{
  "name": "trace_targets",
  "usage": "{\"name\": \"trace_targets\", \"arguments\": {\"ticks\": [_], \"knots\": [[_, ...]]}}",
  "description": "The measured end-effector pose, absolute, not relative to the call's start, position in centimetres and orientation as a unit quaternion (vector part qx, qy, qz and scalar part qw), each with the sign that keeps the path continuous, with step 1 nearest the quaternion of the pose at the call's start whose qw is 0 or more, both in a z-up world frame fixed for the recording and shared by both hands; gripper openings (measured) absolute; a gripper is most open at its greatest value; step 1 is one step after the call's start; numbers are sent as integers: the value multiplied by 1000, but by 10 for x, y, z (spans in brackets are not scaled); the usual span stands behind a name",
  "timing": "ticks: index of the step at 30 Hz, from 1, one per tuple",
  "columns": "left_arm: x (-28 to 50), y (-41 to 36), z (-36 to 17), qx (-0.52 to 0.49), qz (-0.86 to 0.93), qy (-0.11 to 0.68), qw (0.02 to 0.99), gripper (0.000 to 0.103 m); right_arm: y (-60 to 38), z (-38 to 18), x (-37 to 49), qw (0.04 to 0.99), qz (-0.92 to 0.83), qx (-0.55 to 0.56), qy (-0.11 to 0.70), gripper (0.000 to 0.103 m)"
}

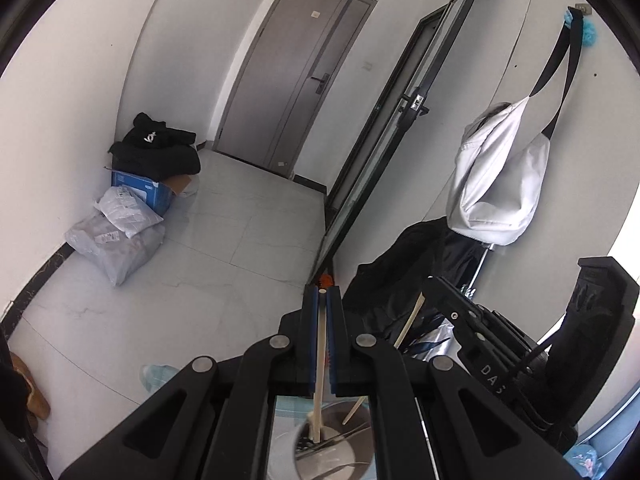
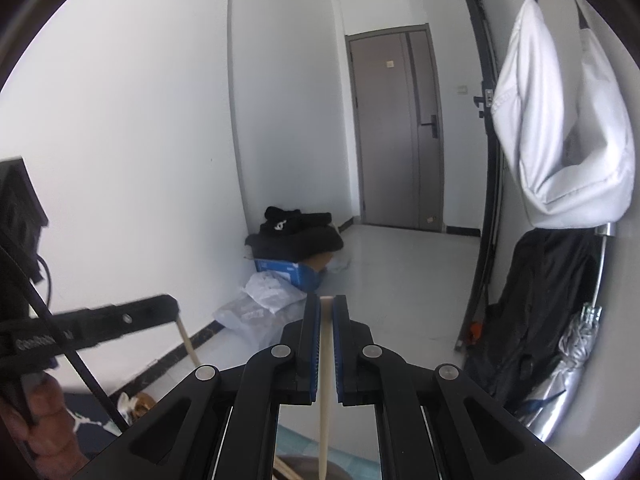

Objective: Organize utensils
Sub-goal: 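Carry both chopsticks up over the white holder with both grippers, then open the left gripper to drop its chopstick into the holder while the right gripper releases its chopstick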

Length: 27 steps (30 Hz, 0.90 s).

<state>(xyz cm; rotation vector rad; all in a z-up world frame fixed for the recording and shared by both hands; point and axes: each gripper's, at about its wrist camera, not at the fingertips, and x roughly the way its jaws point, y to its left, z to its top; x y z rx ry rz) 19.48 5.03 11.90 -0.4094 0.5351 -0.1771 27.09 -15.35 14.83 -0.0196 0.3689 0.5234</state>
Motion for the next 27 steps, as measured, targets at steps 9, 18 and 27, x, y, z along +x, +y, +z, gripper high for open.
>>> {"name": "trace_targets", "arguments": {"ticks": [9, 18, 27], "knots": [[194, 49, 102, -199, -94, 274, 936, 1, -148, 119, 271, 943, 266, -37, 197, 5], [186, 38, 93, -182, -117, 295, 931, 1, -136, 94, 251, 929, 298, -105, 195, 5], [188, 27, 77, -168, -148, 347, 911, 1, -140, 74, 243, 918, 303, -111, 233, 6]]}}
